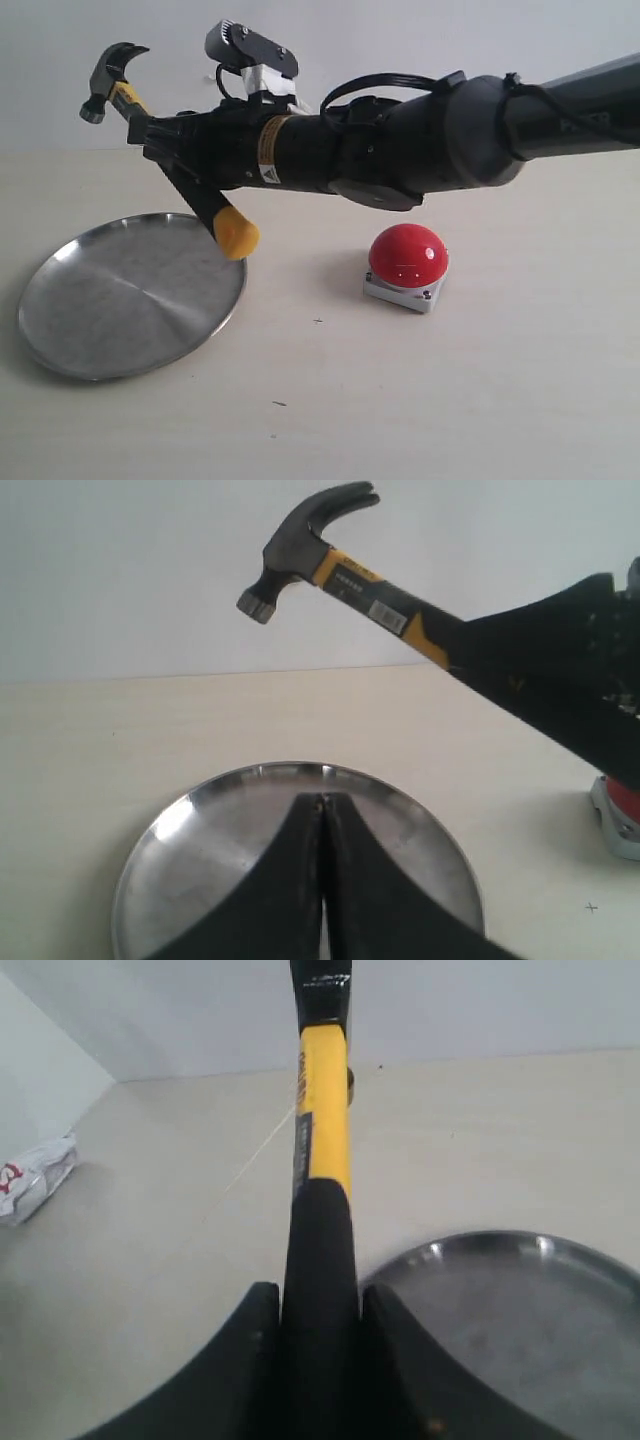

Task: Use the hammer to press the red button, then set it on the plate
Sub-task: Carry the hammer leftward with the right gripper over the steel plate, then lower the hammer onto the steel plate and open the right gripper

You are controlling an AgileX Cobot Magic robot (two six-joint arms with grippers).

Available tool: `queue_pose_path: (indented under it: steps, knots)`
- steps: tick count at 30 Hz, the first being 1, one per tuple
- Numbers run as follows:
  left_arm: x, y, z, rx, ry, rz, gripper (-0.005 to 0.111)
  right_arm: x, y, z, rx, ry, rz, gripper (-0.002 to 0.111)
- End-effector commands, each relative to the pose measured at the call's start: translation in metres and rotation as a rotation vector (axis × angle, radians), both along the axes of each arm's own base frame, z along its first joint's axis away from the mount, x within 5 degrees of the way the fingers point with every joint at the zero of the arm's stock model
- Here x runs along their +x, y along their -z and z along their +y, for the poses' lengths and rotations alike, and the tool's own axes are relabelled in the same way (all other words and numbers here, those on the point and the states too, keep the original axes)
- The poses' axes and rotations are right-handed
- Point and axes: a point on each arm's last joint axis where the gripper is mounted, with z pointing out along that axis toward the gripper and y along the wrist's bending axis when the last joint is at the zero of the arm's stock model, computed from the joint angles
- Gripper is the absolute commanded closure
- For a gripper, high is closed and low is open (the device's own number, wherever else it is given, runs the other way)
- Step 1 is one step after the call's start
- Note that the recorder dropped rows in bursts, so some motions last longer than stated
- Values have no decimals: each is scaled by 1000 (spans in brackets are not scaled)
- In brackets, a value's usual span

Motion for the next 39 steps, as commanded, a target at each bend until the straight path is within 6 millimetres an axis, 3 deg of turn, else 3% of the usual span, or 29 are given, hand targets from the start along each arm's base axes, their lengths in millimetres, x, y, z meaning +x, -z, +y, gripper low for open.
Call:
queue_pose_path:
  steps: [1, 7, 10, 14, 18, 34, 39]
  knots:
    - [-1, 1, 1, 0, -6, 3, 107, 7, 19, 9, 128, 11, 80, 108]
    - [-1, 1, 1, 2, -5, 2, 107, 16, 61, 13, 116, 58, 172, 108]
    - [-1, 1, 1, 2, -5, 2, 107, 15, 79, 28, 115, 28, 182, 108]
    - [-1, 1, 1, 2, -5, 2, 107, 9, 86, 40, 45, -1, 150, 108]
    - [-1, 1, 1, 2, -5, 2, 107, 9, 94, 37, -69, 20, 131, 108]
    - [-1, 1, 1, 2, -5, 2, 107, 8, 115, 39, -94, -8, 119, 108]
    - [-1, 1, 1, 2, -5, 2, 107, 8, 114, 39, -97, -14, 111, 100]
